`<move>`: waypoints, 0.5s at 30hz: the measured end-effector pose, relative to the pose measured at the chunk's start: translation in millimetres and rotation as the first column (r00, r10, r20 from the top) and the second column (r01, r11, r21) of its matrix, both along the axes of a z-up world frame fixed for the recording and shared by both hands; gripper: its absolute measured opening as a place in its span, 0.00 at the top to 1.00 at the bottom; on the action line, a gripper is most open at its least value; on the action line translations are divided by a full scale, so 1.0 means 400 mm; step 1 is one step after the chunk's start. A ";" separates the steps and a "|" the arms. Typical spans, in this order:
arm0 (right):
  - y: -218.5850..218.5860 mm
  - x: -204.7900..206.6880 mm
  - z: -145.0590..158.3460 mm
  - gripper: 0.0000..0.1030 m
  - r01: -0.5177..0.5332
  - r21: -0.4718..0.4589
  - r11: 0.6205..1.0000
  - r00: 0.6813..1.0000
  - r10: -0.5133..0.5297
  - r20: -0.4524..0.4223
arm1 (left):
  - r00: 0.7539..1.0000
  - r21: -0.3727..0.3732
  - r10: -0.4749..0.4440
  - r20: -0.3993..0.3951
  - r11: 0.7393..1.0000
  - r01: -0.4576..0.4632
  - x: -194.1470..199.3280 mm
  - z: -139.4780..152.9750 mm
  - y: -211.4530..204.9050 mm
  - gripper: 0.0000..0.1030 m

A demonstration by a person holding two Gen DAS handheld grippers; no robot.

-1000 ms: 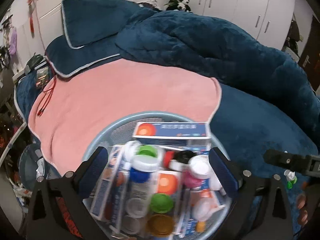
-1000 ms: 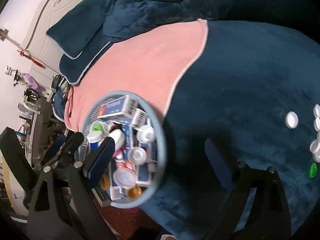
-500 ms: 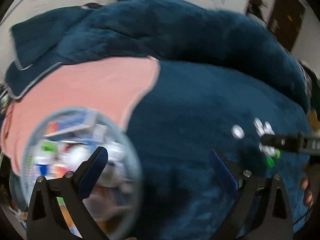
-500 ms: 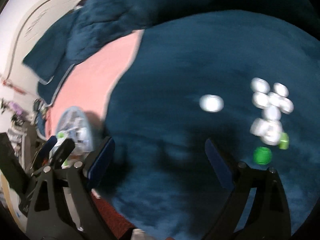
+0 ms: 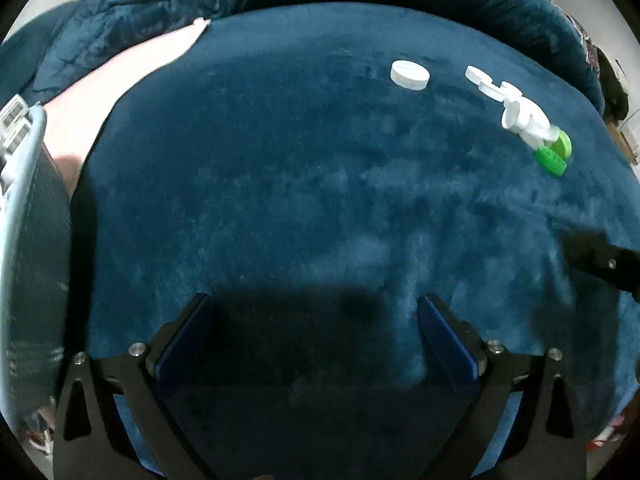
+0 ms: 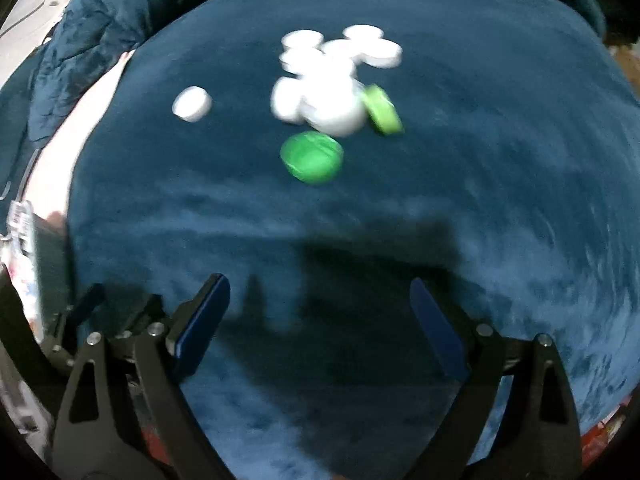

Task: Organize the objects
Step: 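Move both open tools back over the remaining caps on the blanket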

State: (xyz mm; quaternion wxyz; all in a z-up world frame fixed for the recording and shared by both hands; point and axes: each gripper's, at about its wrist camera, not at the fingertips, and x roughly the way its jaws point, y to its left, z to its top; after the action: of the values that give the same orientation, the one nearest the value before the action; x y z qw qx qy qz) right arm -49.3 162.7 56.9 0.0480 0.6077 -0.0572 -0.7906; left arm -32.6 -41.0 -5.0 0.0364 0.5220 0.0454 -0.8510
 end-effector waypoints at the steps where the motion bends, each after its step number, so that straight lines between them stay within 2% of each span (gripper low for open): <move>1: 0.016 0.020 -0.015 0.10 0.015 0.009 1.000 0.999 -0.014 -0.033 | 1.000 -0.005 -0.002 -0.029 1.000 0.002 0.010 -0.003 0.001 0.01; 3: 0.042 0.054 -0.043 0.10 0.040 0.040 0.998 0.996 -0.037 -0.084 | 0.997 0.005 0.006 -0.075 1.000 -0.005 0.030 -0.006 0.000 0.01; 5: 0.049 0.078 -0.054 0.09 0.019 0.051 0.999 0.989 -0.012 -0.145 | 0.993 0.029 0.023 -0.118 0.999 -0.019 0.044 -0.012 -0.007 0.00; 6: 0.040 0.089 -0.056 0.04 -0.009 0.063 0.998 0.984 0.020 -0.178 | 0.989 0.038 0.029 -0.146 0.999 -0.024 0.053 -0.014 -0.011 0.00; 7: 0.030 0.100 -0.062 0.00 -0.038 0.070 0.997 0.977 0.052 -0.208 | 0.988 0.035 0.026 -0.155 0.999 -0.020 0.053 -0.015 -0.013 0.00; 11: 0.002 0.127 -0.079 0.00 -0.019 0.157 0.987 0.951 0.066 -0.303 | 0.990 0.034 0.007 -0.139 0.999 -0.002 0.047 -0.012 -0.017 0.00; 15: -0.011 0.124 -0.075 0.00 0.013 0.166 0.986 0.947 0.040 -0.317 | 0.988 0.029 -0.004 -0.155 1.000 0.009 0.049 -0.014 -0.015 0.00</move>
State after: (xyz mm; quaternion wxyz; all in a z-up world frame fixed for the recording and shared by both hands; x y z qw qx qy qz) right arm 0.4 158.4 26.9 0.0114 0.4740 0.0214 -0.8802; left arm -12.9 -46.9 -10.5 0.0222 0.4547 0.0590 -0.8884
